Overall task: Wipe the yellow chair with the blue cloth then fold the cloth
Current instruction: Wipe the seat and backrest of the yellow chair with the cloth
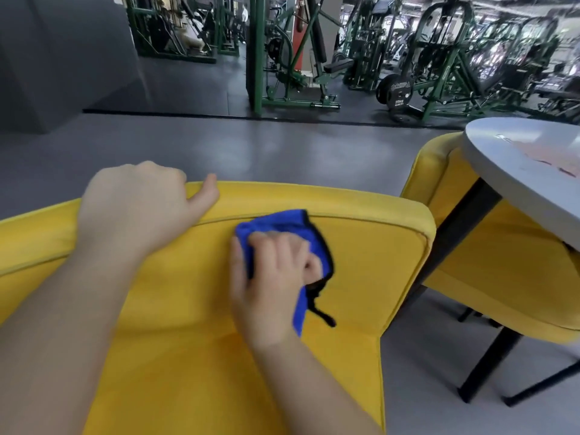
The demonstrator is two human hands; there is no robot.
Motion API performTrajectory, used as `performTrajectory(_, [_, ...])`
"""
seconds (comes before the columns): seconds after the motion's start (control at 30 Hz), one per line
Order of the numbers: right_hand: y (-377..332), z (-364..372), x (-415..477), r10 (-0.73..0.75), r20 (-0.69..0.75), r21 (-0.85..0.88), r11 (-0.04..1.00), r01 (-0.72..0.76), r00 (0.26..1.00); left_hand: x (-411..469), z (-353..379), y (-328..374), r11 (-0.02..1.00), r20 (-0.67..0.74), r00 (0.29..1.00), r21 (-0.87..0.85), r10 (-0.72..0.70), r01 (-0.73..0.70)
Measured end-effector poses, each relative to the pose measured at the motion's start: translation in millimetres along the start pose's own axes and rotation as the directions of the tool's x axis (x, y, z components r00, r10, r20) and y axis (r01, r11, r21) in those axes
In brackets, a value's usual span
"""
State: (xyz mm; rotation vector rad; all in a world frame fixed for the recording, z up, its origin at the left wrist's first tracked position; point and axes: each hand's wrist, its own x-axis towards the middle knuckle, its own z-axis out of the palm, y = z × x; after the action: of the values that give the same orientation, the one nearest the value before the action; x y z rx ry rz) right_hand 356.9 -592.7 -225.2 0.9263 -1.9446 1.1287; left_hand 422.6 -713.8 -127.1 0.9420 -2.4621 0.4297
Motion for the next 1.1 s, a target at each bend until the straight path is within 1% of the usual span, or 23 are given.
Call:
performTrajectory(0.07, [-32,18,-14,-0.078,0.089,-0.024,0.996,0.081,0.993,-2,0,0,1.0,-0.011,1.0,0.004,-0.005,0.005])
performTrajectory(0.13, [-48,28,-22,-0.194,0.116,-0.053,0.978,0.201,0.974,-2,-2,1,1.0,-0.015,1.0,0.002,0.0,0.0])
performTrajectory(0.23, [-19,24,-17,-0.37,0.061,-0.13,0.918,0.375,0.927,-5,-2,-3,1.0,-0.037,0.999,-0.004,-0.016,0.016])
performTrajectory(0.27, [-1,18,-16,-0.414,0.057,-0.163,0.894,0.417,0.909,-5,-2,-4,1.0,-0.036,0.999,-0.007,-0.011,0.011])
performTrajectory(0.3, [19,12,-18,-0.454,0.086,-0.195,0.865,0.462,0.887,-5,-2,-5,1.0,-0.029,1.0,-0.004,-0.007,0.007])
performTrajectory(0.33, [40,5,-21,-0.505,0.145,-0.223,0.821,0.526,0.851,-5,-2,-6,1.0,-0.025,1.0,0.002,-0.007,0.007])
performTrajectory(0.4, [73,-10,-29,-0.6,0.303,-0.248,0.701,0.669,0.74,-5,-3,-3,1.0,-0.016,1.0,0.006,-0.005,0.005])
performTrajectory(0.43, [83,-15,-29,-0.624,0.351,-0.242,0.66,0.711,0.698,-4,-3,-1,1.0,-0.012,1.0,0.007,0.001,0.0])
performTrajectory(0.47, [88,-18,-27,-0.635,0.368,-0.232,0.645,0.728,0.679,-4,-2,0,1.0,-0.007,1.0,0.009,0.001,-0.001])
performTrajectory(0.53, [87,-22,-18,-0.649,0.334,-0.222,0.65,0.726,0.683,-4,-3,2,1.0,-0.006,1.0,0.009,-0.008,0.008])
performTrajectory(0.57, [82,-24,-12,-0.641,0.285,-0.227,0.677,0.7,0.713,-4,-3,3,1.0,-0.01,1.0,0.011,-0.01,0.01])
performTrajectory(0.6, [75,-28,-1,-0.604,0.214,-0.243,0.729,0.64,0.768,-4,-3,4,1.0,-0.011,1.0,0.013,-0.01,0.01])
performTrajectory(0.67, [60,-34,31,-0.431,0.038,-0.279,0.862,0.424,0.902,-4,-4,3,1.0,-0.005,1.0,0.006,-0.004,0.004])
performTrajectory(0.7, [54,-35,48,-0.342,-0.031,-0.281,0.905,0.32,0.939,-3,-3,3,1.0,-0.004,1.0,0.0,-0.002,0.002])
performTrajectory(0.73, [50,-34,58,-0.295,-0.065,-0.27,0.925,0.268,0.953,-4,-4,3,1.0,-0.005,1.0,-0.006,-0.001,0.001])
performTrajectory(0.77, [46,-32,62,-0.299,-0.066,-0.255,0.927,0.273,0.952,-4,-4,2,1.0,-0.009,1.0,-0.009,0.002,-0.002])
performTrajectory(0.87, [46,-19,42,-0.41,0.004,-0.191,0.895,0.403,0.912,-4,-4,-1,1.0,-0.016,1.0,-0.003,0.005,-0.005])
performTrajectory(1.0, [62,-14,16,-0.469,0.087,-0.094,0.874,0.476,0.879,-2,-4,3,1.0,0.004,1.0,-0.005,0.009,-0.009])
performTrajectory(1.03, [65,-10,5,-0.512,0.135,-0.041,0.853,0.521,0.849,-1,-4,4,1.0,0.011,1.0,-0.004,0.001,-0.001])
performTrajectory(1.1, [65,1,-24,-0.62,0.253,0.062,0.777,0.627,0.743,0,-4,3,1.0,0.018,1.0,-0.001,-0.014,0.014])
